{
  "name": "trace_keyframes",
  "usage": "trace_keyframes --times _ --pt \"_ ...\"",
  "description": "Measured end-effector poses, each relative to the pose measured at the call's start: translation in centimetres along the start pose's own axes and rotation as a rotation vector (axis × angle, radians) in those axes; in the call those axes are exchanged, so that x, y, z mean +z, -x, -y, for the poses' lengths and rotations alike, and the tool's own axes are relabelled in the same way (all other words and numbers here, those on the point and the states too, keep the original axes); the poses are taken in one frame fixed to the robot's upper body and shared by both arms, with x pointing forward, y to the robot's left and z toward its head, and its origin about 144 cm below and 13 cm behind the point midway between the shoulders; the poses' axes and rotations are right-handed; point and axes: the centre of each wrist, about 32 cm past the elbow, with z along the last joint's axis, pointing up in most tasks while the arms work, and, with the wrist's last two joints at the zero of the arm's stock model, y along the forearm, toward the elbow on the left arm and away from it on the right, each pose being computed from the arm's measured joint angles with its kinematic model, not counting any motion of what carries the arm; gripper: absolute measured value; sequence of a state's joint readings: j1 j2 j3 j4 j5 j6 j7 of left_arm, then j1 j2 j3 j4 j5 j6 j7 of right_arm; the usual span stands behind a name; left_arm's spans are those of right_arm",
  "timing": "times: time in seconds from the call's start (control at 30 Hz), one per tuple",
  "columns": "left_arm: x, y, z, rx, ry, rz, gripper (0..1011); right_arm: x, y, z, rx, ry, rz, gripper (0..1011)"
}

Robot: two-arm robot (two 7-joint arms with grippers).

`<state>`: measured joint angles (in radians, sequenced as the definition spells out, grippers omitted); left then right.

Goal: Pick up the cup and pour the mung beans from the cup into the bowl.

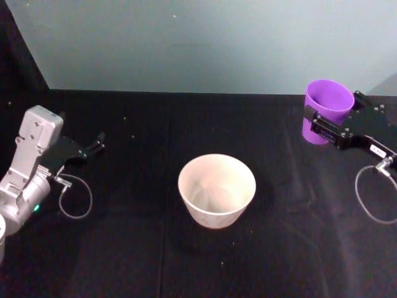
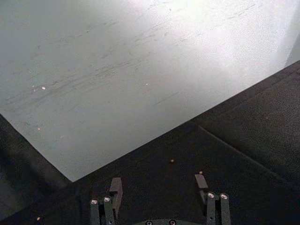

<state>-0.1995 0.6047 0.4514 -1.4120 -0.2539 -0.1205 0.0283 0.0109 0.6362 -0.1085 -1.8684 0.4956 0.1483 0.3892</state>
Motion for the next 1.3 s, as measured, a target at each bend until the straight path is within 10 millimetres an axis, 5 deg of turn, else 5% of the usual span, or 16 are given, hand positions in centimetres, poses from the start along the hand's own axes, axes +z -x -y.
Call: trace_keyframes --times 0.73,1.3 --pt "0.0 0.0 0.0 0.0 0.0 0.0 1011 -2.6 0.6 -3.5 0.032 0.049 0.116 724" --pt "0.0 0.0 0.0 0.0 0.0 0.0 1011 -2.5 5.0 -6.0 0.09 0.204 0.686 724"
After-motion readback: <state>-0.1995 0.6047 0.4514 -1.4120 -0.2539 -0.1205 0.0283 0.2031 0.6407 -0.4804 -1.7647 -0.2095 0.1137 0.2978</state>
